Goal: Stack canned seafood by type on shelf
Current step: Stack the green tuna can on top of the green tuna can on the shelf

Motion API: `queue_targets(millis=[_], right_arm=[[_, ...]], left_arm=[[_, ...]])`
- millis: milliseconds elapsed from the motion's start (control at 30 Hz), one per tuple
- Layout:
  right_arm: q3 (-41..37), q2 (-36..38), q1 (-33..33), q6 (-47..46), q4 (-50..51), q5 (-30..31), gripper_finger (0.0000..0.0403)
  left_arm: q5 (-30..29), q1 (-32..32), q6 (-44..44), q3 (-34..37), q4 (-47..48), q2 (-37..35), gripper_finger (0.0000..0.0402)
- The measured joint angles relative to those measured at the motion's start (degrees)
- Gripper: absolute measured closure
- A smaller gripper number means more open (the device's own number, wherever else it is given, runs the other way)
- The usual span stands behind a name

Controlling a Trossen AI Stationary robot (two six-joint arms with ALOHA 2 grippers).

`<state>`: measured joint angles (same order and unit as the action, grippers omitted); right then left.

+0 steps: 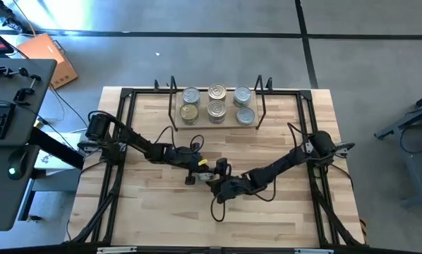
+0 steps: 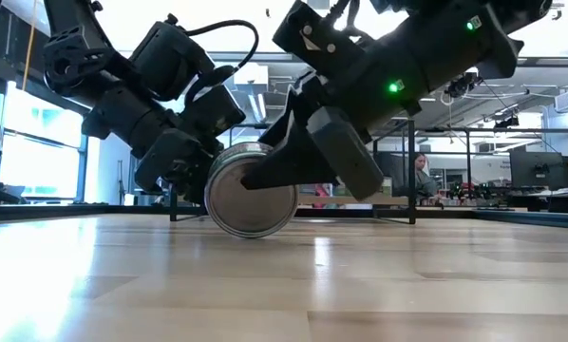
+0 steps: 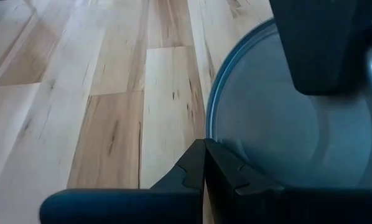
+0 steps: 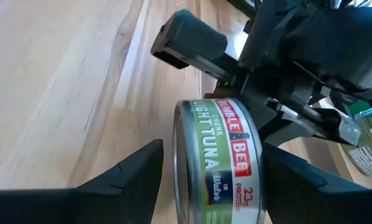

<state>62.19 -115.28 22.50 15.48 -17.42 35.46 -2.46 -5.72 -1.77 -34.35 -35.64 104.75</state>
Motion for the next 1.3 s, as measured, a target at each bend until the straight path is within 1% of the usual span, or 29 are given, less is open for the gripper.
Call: queue_targets(millis=[67,133,267,400,533,600,633,700,800,867,967,1033,1167,1300], right_arm=[[0.0,0.0,0.0,-0.1,-0.4,0.0,0.019],[0.0,0.0,0.2,-0.5,-0.5,-0.3,0.0214],[0.0,0.4,1.7,-2.5,0.0,0.4,0.028],[0.0,4.1,4.8,-2.8,5.4,6.7,0.028],[0.0,10.2,7.9,-6.9,19.0,17.7,0.028],[0.0,13.8,8.0,-8.4,26.3,22.9,0.028],[0.0,15.6,7.4,-9.1,29.2,24.3,0.028],[0.0,19.0,4.9,-10.4,34.6,25.0,0.028],[0.0,22.3,-1.3,-10.4,38.4,23.0,0.028],[0.0,23.2,-6.7,-8.5,39.8,20.9,0.028],[0.0,23.3,-14.4,-5.2,41.1,14.8,0.028],[0.0,22.8,-18.4,-3.8,41.8,14.1,0.028],[0.0,22.6,-23.8,-2.5,43.6,14.5,0.028],[0.0,22.6,-26.9,-1.6,45.5,13.3,0.028]], left_arm=[[-0.1,-0.1,0.1,0.0,-0.1,0.0,0.0401],[-1.0,-0.6,0.1,0.0,-0.1,-0.3,0.0402],[-6.2,-3.0,0.0,0.0,2.0,-2.3,0.0402],[-12.4,-7.1,1.4,0.0,8.7,-6.3,0.0402],[-18.7,-12.4,3.2,0.0,15.4,-10.3,0.0402],[-21.3,-14.8,3.6,-0.1,16.5,-11.6,0.0402],[-22.2,-15.7,3.5,-0.1,16.9,-12.0,0.0402],[-23.2,-17.2,2.7,-0.1,16.3,-12.1,0.0402],[-24.6,-18.3,1.8,-0.1,15.6,-12.0,0.0402],[-25.6,-18.5,1.7,-0.1,15.6,-12.0,0.0402],[-26.1,-18.5,1.7,-0.1,15.5,-12.0,0.0402],[-26.4,-18.5,1.7,-0.1,15.8,-12.0,0.0402],[-26.5,-18.5,1.7,-0.1,16.3,-12.0,0.0401],[-26.5,-18.5,1.6,-0.1,16.4,-12.0,0.0402]])
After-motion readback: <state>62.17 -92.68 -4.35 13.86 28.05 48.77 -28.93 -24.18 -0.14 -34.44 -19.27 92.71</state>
